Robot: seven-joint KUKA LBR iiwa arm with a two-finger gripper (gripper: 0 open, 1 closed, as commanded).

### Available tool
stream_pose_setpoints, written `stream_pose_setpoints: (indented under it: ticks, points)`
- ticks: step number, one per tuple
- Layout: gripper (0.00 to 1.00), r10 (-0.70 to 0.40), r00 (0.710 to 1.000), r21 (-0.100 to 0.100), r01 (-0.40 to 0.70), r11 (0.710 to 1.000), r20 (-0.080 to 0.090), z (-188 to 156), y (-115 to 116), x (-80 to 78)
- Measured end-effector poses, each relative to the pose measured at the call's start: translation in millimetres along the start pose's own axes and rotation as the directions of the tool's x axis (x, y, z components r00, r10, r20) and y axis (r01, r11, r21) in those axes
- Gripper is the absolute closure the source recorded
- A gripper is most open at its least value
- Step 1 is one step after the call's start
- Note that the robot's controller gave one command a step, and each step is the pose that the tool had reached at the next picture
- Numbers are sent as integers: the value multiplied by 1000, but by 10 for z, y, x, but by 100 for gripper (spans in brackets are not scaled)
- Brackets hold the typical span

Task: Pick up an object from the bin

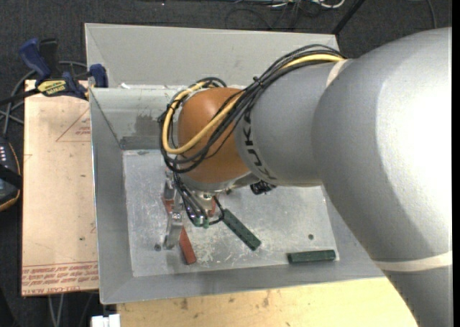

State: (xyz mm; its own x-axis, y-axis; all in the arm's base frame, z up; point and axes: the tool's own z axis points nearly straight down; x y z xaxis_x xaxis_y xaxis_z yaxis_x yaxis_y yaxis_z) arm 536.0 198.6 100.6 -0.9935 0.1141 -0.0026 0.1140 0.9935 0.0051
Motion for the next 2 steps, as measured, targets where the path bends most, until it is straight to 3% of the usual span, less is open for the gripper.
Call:
stream_pose_setpoints:
  ticks: [1, 2]
  points:
    - [0, -174, 985, 7, 174, 985, 4, 1, -877, -990]
    - [0, 19, 1000, 2, -19, 1000, -1, 311, -546, -1033]
